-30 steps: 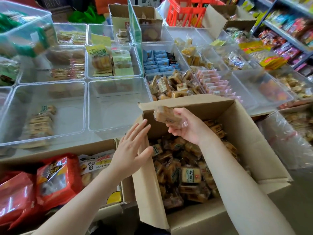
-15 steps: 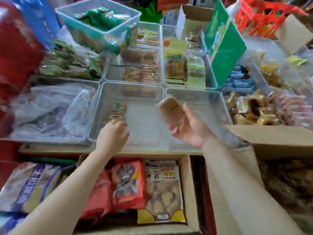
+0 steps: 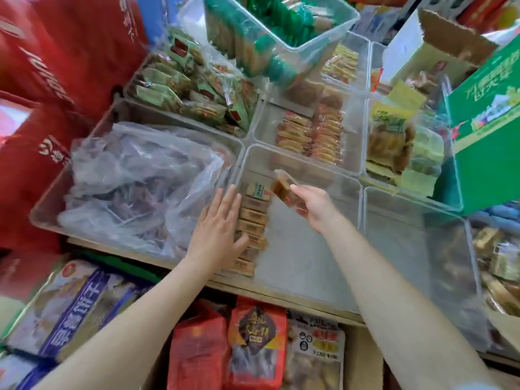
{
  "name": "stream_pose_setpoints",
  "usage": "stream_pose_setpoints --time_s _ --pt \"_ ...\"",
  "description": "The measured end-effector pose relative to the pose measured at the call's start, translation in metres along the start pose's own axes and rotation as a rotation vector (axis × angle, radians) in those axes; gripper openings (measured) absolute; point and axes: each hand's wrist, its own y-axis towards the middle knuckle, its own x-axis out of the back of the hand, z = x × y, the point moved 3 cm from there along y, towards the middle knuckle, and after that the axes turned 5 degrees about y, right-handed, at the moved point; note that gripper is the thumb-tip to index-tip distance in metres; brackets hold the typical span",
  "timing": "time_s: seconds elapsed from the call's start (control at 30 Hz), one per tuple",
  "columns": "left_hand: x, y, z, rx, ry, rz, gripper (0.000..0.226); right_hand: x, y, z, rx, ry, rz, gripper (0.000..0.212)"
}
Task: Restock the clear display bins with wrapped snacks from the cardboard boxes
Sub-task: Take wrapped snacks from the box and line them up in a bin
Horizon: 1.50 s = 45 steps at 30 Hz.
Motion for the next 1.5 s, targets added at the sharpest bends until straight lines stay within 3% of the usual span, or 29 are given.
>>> stream_pose_setpoints --time_s 0.1,0.2,0.3,0.47,0.67,0.77,0.93,1.1,1.27,1.5 --pt "-0.001 0.002 0.001 -0.001 -0.003 0.014 0.088 -0.022 0.035 -0.004 0.072 -0.236 0.076 0.025" --pt "-0.002 0.004 0.002 -0.001 -0.011 0.010 0.088 -0.040 0.058 -0.012 0.120 -0.478 0.165 0.031" --pt "-0.005 0.004 0.004 0.002 -0.009 0.002 0.087 -0.046 0.075 -0.014 0.114 -0.493 0.093 0.039" --pt "-0.007 0.004 0.005 0.010 0.002 -0.005 0.088 -0.040 0.093 -0.022 -0.161 -0.323 0.121 0.081" --pt "-0.005 0.004 0.004 0.013 0.008 0.001 0.088 -0.037 0.095 -0.024 -0.156 -0.420 0.197 0.098" --pt "-0.005 0.005 0.003 0.017 0.016 0.002 0.088 -0.035 0.093 -0.022 -0.088 -0.574 0.257 0.094" --pt "-0.004 0.004 0.002 0.021 0.045 0.020 0.089 -0.041 0.089 -0.009 0.040 -0.758 0.260 0.069" --pt "-0.005 0.004 0.002 0.014 0.054 0.015 0.088 -0.036 0.088 -0.020 0.078 -0.638 0.184 0.040" --pt "-0.007 0.005 0.003 0.017 0.067 0.001 0.089 -0.051 0.078 -0.034 0.393 -0.862 0.174 0.046" --pt "-0.009 0.005 0.003 0.016 0.072 -0.012 0.089 -0.078 0.071 -0.060 0.385 -0.779 -0.024 0.048"
